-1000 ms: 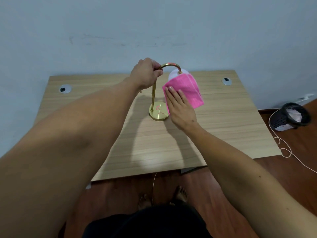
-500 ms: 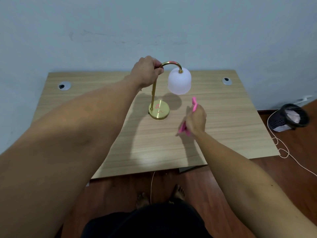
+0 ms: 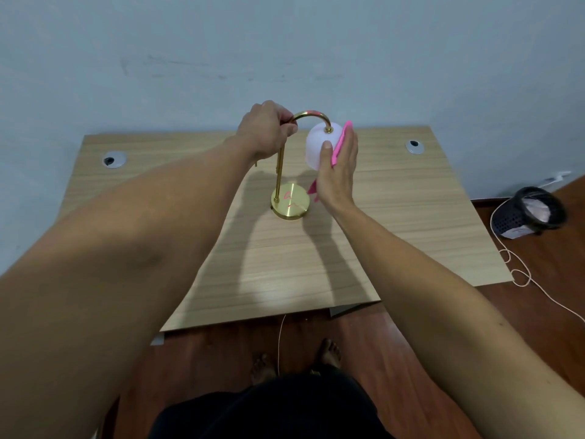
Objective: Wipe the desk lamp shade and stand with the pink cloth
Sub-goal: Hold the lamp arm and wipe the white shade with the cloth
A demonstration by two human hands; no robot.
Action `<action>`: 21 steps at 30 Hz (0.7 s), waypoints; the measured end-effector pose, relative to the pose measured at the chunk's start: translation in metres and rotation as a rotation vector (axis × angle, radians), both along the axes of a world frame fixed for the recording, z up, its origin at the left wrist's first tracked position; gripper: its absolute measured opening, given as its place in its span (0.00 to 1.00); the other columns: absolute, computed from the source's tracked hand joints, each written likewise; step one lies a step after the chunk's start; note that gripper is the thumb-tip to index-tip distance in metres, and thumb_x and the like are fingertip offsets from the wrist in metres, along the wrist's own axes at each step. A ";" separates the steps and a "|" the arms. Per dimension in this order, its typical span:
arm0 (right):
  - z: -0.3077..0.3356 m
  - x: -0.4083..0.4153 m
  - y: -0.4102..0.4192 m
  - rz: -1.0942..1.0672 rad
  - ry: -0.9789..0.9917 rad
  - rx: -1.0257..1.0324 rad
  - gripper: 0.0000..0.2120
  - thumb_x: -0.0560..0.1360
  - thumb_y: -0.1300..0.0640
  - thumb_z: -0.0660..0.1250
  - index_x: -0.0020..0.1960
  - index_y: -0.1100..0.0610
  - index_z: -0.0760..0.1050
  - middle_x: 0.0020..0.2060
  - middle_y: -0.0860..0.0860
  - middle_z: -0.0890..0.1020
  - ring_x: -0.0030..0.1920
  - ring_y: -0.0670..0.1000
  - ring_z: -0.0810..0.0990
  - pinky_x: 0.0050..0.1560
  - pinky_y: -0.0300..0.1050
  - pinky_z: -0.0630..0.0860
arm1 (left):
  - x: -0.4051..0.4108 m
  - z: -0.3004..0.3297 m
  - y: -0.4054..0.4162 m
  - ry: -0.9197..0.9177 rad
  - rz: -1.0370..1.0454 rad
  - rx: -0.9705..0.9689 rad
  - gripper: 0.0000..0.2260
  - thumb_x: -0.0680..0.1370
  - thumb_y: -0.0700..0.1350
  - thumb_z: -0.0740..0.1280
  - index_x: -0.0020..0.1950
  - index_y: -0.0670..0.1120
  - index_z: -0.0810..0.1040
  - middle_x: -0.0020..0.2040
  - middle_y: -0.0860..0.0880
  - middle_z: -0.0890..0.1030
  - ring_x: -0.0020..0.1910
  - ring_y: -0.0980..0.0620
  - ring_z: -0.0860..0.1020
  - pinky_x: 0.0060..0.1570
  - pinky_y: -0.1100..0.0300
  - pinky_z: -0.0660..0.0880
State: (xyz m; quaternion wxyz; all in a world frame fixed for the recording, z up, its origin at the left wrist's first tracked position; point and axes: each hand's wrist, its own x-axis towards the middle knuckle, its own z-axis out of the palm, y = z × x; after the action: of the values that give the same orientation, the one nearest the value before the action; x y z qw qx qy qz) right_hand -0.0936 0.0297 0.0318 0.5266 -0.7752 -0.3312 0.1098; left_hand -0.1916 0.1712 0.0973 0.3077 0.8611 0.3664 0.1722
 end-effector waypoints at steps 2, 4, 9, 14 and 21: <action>-0.002 -0.001 0.004 -0.026 -0.021 -0.041 0.31 0.87 0.52 0.56 0.86 0.57 0.48 0.85 0.53 0.54 0.84 0.52 0.51 0.84 0.57 0.49 | 0.001 0.001 0.000 0.003 0.002 -0.004 0.07 0.79 0.48 0.68 0.48 0.49 0.86 0.36 0.50 0.79 0.42 0.46 0.77 0.50 0.51 0.78; -0.001 0.001 0.009 -0.050 0.013 -0.055 0.31 0.87 0.51 0.57 0.85 0.56 0.50 0.84 0.53 0.56 0.83 0.54 0.54 0.83 0.53 0.53 | 0.001 0.002 -0.001 0.009 -0.002 -0.007 0.07 0.78 0.47 0.68 0.48 0.48 0.86 0.37 0.48 0.80 0.41 0.46 0.77 0.52 0.49 0.80; -0.001 0.013 0.014 -0.027 0.044 -0.042 0.27 0.86 0.53 0.59 0.83 0.55 0.57 0.80 0.53 0.61 0.80 0.56 0.59 0.80 0.56 0.58 | 0.002 0.002 0.000 0.006 -0.003 -0.014 0.07 0.78 0.46 0.68 0.47 0.47 0.86 0.35 0.49 0.79 0.39 0.45 0.76 0.52 0.46 0.81; -0.001 0.026 0.017 0.018 0.079 0.014 0.25 0.82 0.53 0.58 0.79 0.51 0.63 0.76 0.52 0.66 0.75 0.55 0.64 0.75 0.58 0.67 | 0.002 0.005 0.000 0.012 -0.006 -0.016 0.08 0.79 0.46 0.68 0.48 0.45 0.86 0.38 0.45 0.82 0.40 0.42 0.79 0.52 0.45 0.81; 0.005 0.059 0.015 0.137 0.178 0.007 0.27 0.80 0.49 0.57 0.79 0.47 0.66 0.73 0.48 0.71 0.65 0.53 0.77 0.36 0.35 0.82 | 0.002 0.006 0.000 0.025 -0.010 -0.019 0.08 0.78 0.46 0.68 0.47 0.45 0.85 0.37 0.47 0.80 0.39 0.45 0.77 0.52 0.45 0.80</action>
State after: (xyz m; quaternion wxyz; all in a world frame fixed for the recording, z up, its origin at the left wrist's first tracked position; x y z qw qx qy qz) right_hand -0.0349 0.0450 0.0366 0.5480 -0.7360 -0.3358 0.2129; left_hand -0.1896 0.1715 0.1029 0.3121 0.8621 0.3674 0.1564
